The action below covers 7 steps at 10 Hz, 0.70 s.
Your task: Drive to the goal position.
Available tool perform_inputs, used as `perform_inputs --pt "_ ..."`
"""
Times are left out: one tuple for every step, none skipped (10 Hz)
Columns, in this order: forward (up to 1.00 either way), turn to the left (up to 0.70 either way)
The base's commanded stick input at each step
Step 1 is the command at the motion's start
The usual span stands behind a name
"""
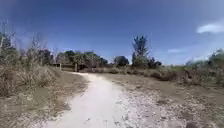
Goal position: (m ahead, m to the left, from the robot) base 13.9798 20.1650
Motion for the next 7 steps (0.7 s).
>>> perform_inputs --pt "0.70 0.00" --pt "0.70 0.00" --pt "0.70 0.00" --pt "0.70 0.00" --pt "0.70 0.00" --pt "0.70 0.00" --pt "0.70 0.00"
